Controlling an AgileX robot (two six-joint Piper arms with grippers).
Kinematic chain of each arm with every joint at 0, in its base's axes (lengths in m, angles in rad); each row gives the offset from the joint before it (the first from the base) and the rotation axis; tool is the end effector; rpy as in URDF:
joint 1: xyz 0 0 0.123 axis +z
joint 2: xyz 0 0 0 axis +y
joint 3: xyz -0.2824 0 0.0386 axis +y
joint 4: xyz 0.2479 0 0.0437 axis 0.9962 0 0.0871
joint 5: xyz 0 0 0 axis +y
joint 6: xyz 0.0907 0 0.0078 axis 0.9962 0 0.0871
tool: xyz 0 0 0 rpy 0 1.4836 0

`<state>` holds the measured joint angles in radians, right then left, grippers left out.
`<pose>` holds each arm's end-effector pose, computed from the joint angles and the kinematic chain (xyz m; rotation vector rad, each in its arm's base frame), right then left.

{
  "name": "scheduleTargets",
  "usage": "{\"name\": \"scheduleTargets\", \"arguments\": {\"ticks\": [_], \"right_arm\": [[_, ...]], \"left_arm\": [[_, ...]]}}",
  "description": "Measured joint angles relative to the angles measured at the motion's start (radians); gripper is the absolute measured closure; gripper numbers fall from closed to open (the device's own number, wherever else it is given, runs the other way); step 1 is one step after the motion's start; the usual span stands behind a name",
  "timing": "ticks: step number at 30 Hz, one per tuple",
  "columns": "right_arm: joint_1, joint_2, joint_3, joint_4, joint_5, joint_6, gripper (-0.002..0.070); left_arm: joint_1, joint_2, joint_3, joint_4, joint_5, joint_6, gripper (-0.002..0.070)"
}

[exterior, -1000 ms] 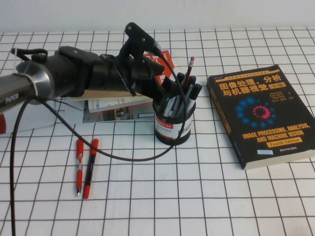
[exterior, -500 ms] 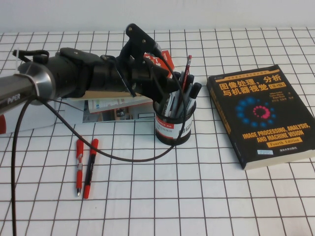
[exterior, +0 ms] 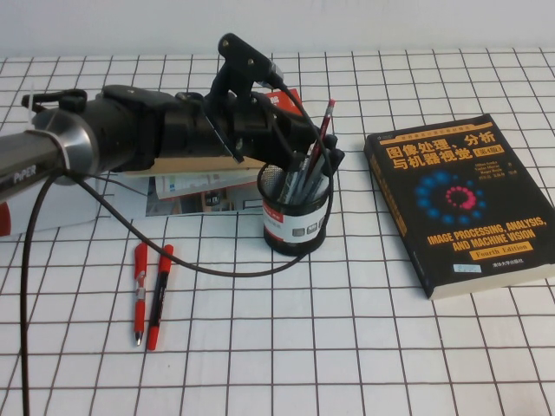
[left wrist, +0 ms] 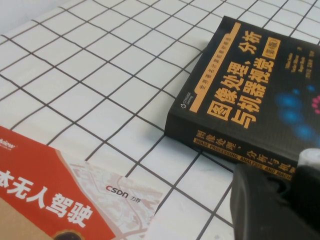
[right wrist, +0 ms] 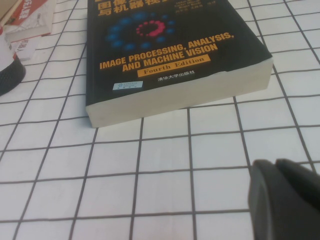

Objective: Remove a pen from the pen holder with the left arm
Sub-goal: 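Take a marker out of the pen holder and lay it on the table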

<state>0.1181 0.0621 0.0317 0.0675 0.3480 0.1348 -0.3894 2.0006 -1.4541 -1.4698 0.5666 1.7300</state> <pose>0.0561 0.0088 0.1677 0.0619 1.9306 0.2339 0.4014 -0.2174 0.2337 0.9918 1.8170 -0.6551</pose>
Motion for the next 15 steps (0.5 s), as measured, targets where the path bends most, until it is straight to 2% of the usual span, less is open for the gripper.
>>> {"name": "scheduleTargets", "arguments": {"ticks": [10,15], "right_arm": [[0.0,0.0,0.0,0.0,0.0,0.0,0.0692],[0.0,0.0,0.0,0.0,0.0,0.0,0.0692]], "left_arm": [[0.0,-0.002,0.0,0.0,0.027,0.002,0.0568],[0.0,-0.034,0.0,0.0,0.022,0.051,0.0568]]}}
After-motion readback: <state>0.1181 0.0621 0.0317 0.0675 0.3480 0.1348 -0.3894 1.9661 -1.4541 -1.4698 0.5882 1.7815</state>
